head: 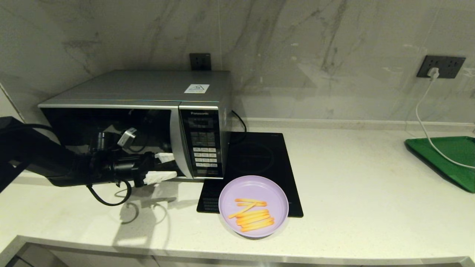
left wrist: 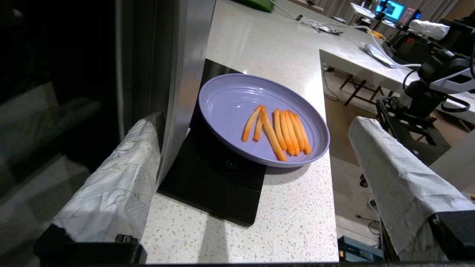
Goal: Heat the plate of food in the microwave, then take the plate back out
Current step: Open the microwave oven
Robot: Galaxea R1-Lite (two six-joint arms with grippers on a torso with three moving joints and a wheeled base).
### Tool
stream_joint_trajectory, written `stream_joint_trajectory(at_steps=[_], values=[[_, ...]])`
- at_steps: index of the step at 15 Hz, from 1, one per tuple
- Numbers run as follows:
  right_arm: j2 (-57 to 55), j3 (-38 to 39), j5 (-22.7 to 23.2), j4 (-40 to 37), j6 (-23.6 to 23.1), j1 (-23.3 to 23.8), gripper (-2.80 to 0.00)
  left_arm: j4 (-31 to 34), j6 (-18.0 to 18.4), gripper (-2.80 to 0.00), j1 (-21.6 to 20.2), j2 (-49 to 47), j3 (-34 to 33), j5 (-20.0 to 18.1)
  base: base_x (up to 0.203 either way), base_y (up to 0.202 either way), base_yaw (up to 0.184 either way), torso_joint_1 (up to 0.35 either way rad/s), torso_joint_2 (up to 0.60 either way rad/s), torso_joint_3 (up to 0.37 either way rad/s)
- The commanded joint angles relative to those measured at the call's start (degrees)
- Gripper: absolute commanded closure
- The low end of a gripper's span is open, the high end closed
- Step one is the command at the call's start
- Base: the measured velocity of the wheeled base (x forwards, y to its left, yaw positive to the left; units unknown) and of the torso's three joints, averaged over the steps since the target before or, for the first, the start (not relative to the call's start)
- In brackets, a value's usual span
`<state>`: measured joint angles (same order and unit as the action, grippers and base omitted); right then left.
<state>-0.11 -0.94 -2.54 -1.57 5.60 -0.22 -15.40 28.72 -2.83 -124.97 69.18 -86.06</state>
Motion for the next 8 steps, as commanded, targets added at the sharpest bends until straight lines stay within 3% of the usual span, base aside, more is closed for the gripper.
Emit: stream_joint_trajectory(at_steps=[1, 4, 6, 8], values=[[0.0, 0.0, 0.0, 0.0, 0.0, 0.0, 0.0, 0.0, -0.1, -2.8, -1.0, -1.1, 0.3, -0.6, 0.0, 0.0, 0.0, 0.0, 0.0, 0.0], [0.0, 0.1, 0.0, 0.0, 0.0, 0.0, 0.0, 3.3, -1.8, -2.8, -3.9, 3.4, -3.2, -1.5, 0.0, 0.0, 0.0, 0.0, 0.0, 0.0], [0.0, 0.0, 0.0, 0.0, 0.0, 0.0, 0.0, 10.6, -2.7, -2.8, -6.2, 6.5, -7.2, -1.6, 0.0, 0.0, 0.0, 0.0, 0.0, 0.0], [0.0, 0.0, 0.0, 0.0, 0.0, 0.0, 0.0, 12.6, -2.3, -2.8, -8.6, 5.4, -7.5, -1.6, 0.0, 0.0, 0.0, 0.0, 0.0, 0.0]])
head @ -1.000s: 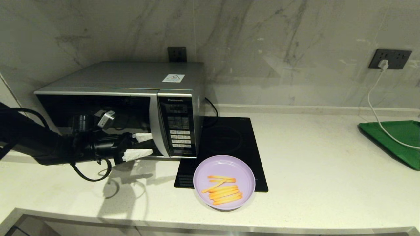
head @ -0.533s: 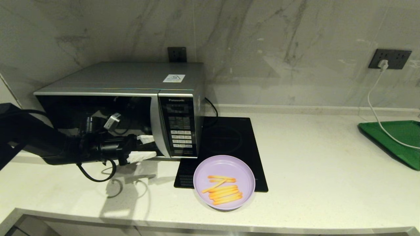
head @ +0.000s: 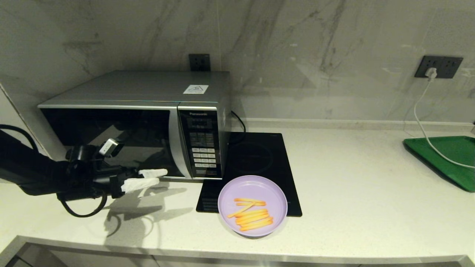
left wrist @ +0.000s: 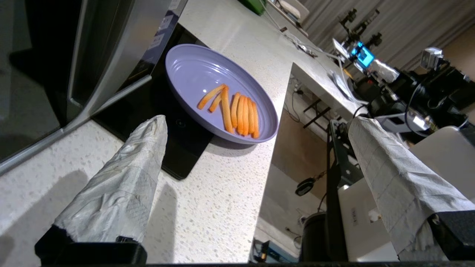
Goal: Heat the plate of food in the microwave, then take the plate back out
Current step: Open the microwave oven
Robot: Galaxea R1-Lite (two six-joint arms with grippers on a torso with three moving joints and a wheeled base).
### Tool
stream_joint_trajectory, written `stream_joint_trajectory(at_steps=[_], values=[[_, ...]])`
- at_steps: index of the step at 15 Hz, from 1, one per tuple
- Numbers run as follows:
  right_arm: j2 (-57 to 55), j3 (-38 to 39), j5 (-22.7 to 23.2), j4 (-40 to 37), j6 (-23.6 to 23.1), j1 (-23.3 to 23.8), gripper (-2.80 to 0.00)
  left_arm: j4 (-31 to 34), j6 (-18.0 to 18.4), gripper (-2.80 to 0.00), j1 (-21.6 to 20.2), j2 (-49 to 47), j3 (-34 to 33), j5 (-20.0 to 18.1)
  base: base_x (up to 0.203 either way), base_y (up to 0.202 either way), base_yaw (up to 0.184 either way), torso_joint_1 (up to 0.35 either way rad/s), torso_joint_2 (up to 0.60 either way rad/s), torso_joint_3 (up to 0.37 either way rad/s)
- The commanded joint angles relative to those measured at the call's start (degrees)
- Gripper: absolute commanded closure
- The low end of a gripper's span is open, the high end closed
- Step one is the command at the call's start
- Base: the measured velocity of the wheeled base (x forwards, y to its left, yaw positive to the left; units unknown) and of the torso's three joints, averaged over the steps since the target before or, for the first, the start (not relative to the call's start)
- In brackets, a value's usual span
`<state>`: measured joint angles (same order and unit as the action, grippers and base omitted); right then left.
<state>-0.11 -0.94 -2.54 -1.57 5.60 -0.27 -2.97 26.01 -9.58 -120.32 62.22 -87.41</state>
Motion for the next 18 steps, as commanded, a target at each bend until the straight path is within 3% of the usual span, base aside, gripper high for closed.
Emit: stream_joint_trajectory(at_steps=[1, 4, 8, 13, 18], values=[[0.0, 0.0, 0.0, 0.0, 0.0, 0.0, 0.0, 0.3, 0.5, -2.8, -2.9, 0.9, -0.7, -0.3, 0.0, 0.0, 0.0, 0.0, 0.0, 0.0], [0.0, 0.1, 0.0, 0.0, 0.0, 0.0, 0.0, 0.0, 2.3, -2.8, -3.9, 0.7, -1.3, 2.1, 0.0, 0.0, 0.0, 0.0, 0.0, 0.0], [0.0, 0.1, 0.0, 0.0, 0.0, 0.0, 0.0, -3.7, 9.4, -2.8, -0.5, -3.2, 4.0, 4.1, 0.0, 0.0, 0.0, 0.0, 0.0, 0.0], [0.0, 0.0, 0.0, 0.0, 0.0, 0.0, 0.0, -3.6, 9.1, -2.8, 4.0, -4.8, 11.1, 4.0, 0.0, 0.0, 0.0, 0.0, 0.0, 0.0], [0.0, 0.0, 0.0, 0.0, 0.0, 0.0, 0.0, -3.6, 6.6, -2.8, 5.1, -4.9, 11.6, 3.8, 0.0, 0.0, 0.0, 0.0, 0.0, 0.0]])
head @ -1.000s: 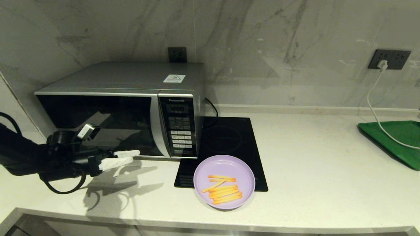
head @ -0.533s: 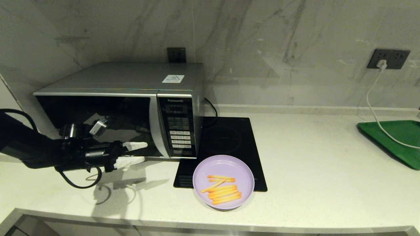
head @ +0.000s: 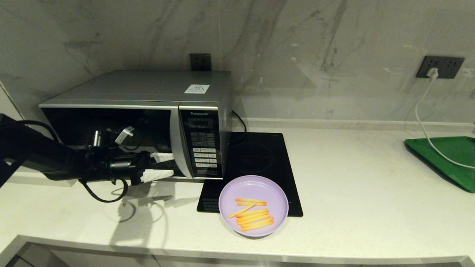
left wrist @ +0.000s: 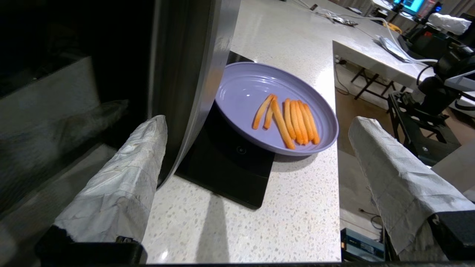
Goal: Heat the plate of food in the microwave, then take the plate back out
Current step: Open the microwave oven
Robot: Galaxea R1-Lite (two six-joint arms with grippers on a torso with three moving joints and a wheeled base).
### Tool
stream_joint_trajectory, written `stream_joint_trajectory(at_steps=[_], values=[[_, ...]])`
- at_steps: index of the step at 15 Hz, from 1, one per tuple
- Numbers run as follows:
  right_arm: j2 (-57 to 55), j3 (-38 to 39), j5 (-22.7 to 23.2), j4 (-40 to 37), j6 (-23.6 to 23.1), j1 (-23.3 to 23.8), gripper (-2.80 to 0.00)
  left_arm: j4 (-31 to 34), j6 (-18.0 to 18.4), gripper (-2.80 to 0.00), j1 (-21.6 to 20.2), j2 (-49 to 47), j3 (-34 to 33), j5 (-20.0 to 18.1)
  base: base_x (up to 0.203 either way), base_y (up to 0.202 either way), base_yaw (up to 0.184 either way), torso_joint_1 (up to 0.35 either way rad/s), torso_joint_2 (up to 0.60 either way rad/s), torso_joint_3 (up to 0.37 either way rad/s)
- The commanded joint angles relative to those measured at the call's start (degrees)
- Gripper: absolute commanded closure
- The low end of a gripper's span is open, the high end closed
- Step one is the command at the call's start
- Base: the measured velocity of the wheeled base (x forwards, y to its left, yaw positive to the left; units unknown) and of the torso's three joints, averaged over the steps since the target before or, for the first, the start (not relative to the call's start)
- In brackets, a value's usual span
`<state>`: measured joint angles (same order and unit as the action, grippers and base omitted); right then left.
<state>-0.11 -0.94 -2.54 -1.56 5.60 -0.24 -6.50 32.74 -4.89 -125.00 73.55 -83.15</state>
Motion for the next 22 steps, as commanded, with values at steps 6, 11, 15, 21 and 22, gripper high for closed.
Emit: stream_joint_trajectory(at_steps=[6, 11, 15, 21, 22], values=[[0.0, 0.0, 0.0, 0.0, 0.0, 0.0, 0.0, 0.0, -1.5, -2.8, 1.3, -0.3, 0.4, -1.6, 0.0, 0.0, 0.0, 0.0, 0.0, 0.0], [0.0, 0.0, 0.0, 0.0, 0.0, 0.0, 0.0, 0.0, -1.6, -2.8, 1.7, 0.2, 0.2, -1.6, 0.0, 0.0, 0.0, 0.0, 0.0, 0.0], [0.0, 0.0, 0.0, 0.0, 0.0, 0.0, 0.0, 9.2, -3.3, -2.8, 1.4, 5.4, -1.3, -2.8, 0.0, 0.0, 0.0, 0.0, 0.0, 0.0], [0.0, 0.0, 0.0, 0.0, 0.0, 0.0, 0.0, 21.2, 8.1, -2.8, -4.5, 8.6, -11.4, -2.9, 0.0, 0.0, 0.0, 0.0, 0.0, 0.0], [0.0, 0.0, 0.0, 0.0, 0.0, 0.0, 0.0, 20.9, 8.8, -2.8, -5.1, 8.6, -11.3, -1.6, 0.0, 0.0, 0.0, 0.0, 0.0, 0.0]])
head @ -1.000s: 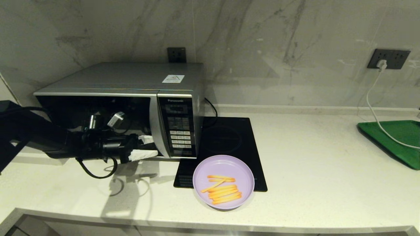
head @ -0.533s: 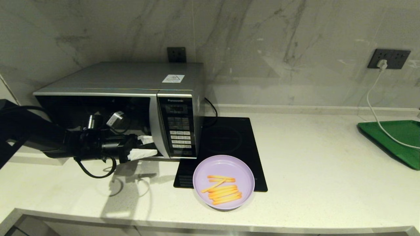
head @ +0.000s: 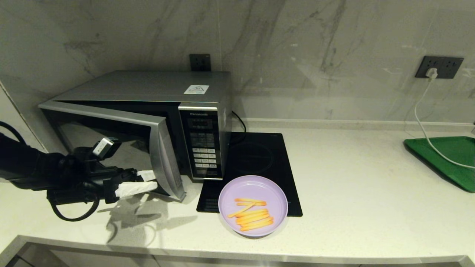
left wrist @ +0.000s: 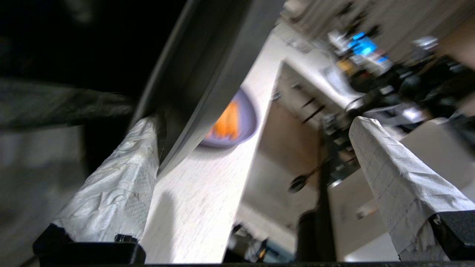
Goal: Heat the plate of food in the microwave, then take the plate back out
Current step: Open the microwave oven
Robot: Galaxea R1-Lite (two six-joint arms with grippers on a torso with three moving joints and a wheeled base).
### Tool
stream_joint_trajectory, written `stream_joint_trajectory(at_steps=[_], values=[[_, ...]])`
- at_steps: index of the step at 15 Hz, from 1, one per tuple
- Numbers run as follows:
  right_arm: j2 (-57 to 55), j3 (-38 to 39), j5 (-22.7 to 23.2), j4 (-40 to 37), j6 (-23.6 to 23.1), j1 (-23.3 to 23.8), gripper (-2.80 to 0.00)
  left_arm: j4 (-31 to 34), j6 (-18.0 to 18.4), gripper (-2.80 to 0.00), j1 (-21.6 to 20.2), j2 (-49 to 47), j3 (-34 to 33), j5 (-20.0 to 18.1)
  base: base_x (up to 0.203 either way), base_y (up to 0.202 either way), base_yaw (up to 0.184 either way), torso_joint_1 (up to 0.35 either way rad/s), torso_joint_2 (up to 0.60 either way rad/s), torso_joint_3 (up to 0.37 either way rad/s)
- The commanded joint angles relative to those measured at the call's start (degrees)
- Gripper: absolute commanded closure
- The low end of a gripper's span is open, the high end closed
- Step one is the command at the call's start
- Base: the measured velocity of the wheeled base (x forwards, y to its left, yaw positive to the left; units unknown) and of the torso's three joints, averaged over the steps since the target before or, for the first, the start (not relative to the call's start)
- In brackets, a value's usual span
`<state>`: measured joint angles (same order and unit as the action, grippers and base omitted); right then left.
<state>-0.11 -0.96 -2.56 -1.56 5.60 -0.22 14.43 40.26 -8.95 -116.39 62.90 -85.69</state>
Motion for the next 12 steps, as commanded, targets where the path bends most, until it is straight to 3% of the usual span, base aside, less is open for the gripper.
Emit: stream_joint_trajectory(at_steps=[1, 3, 7, 10, 12], values=[[0.0, 0.0, 0.0, 0.0, 0.0, 0.0, 0.0, -0.1, 2.1, -2.8, -1.7, 0.7, -0.8, 1.9, 0.0, 0.0, 0.0, 0.0, 0.0, 0.0], [0.0, 0.0, 0.0, 0.0, 0.0, 0.0, 0.0, -0.1, 3.5, -2.8, -4.4, 3.0, -1.2, 3.3, 0.0, 0.0, 0.0, 0.0, 0.0, 0.0], [0.0, 0.0, 0.0, 0.0, 0.0, 0.0, 0.0, 0.1, 4.7, -2.8, -14.3, 10.6, -3.6, 6.2, 0.0, 0.0, 0.0, 0.0, 0.0, 0.0], [0.0, 0.0, 0.0, 0.0, 0.0, 0.0, 0.0, 1.2, 4.3, -2.8, -20.7, 24.9, -7.3, 8.1, 0.0, 0.0, 0.0, 0.0, 0.0, 0.0], [0.0, 0.1, 0.0, 0.0, 0.0, 0.0, 0.0, 2.5, 1.0, -2.8, -24.4, 37.7, -8.2, 11.4, 0.0, 0.0, 0.0, 0.0, 0.0, 0.0]])
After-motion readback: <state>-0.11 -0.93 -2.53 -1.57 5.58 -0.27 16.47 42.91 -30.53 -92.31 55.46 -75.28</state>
